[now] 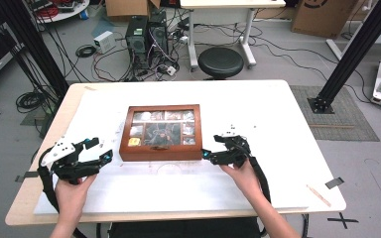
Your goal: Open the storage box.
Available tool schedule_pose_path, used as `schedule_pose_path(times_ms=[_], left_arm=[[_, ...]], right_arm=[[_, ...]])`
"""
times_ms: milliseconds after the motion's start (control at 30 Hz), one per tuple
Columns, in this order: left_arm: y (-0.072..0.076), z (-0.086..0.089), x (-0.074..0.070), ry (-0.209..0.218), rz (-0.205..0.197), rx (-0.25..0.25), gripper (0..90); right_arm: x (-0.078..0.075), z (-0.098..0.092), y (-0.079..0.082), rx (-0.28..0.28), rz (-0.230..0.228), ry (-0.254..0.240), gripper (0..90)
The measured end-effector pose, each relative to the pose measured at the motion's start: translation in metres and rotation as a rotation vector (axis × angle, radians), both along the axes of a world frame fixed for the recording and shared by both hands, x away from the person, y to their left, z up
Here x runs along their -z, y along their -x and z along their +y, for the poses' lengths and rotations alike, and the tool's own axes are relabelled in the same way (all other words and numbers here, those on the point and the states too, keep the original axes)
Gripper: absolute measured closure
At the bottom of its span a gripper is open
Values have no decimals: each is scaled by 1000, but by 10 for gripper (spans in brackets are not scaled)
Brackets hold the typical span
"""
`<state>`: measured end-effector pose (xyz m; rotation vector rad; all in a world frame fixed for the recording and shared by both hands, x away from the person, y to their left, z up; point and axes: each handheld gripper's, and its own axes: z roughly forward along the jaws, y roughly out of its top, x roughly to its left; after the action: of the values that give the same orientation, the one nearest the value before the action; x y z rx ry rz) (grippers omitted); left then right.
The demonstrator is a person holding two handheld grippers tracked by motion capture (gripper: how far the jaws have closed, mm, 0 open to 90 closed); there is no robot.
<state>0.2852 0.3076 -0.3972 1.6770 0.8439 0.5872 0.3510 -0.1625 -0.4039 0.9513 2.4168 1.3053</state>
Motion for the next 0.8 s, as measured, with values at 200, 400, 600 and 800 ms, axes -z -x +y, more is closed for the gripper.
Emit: schedule_pose_path(times_ms=[200, 400, 600, 800], left_arm=[[0, 0, 0, -2, 1, 3, 276], [0, 0, 0, -1, 1, 4, 276], [0, -1, 0, -4, 1, 7, 276], [0, -2, 0, -6, 4, 13, 276]], right_arm=[[8, 11, -4, -20, 24, 25, 323], [14, 20, -7, -33, 39, 53, 364], [18, 24, -8, -36, 43, 84, 403], [20, 27, -9, -39, 45, 103, 441]])
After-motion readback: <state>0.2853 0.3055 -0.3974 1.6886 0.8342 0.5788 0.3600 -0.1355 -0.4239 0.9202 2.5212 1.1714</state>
